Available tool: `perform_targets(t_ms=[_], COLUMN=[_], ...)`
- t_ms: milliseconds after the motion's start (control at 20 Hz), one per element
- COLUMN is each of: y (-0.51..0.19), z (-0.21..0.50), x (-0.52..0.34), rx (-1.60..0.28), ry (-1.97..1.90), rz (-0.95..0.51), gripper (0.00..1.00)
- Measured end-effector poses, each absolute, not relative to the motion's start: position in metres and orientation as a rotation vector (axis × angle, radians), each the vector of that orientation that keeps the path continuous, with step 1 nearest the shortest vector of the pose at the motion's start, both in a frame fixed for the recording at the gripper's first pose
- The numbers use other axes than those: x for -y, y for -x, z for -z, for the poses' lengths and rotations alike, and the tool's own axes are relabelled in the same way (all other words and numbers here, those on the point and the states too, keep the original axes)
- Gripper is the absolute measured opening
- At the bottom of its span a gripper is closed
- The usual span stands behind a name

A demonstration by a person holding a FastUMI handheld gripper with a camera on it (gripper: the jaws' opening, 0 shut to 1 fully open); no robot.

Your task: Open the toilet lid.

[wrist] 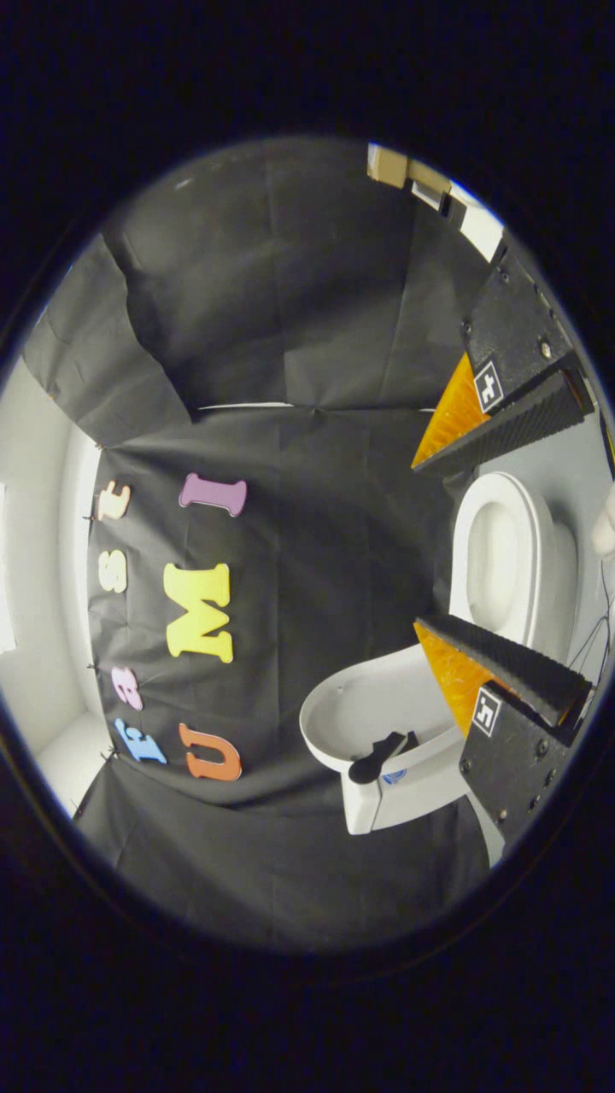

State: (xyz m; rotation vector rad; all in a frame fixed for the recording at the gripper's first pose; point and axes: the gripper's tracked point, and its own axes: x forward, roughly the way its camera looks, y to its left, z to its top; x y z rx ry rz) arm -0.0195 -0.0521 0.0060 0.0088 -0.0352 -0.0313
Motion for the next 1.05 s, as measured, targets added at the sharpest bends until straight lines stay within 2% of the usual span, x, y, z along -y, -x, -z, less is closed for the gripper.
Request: perform_targets(t_ms=[1050], y=[0.018], z=[0.000], x=[0.062], rx=[-0.009], ry=[0.001], rz=[0.070], gripper=[1.00])
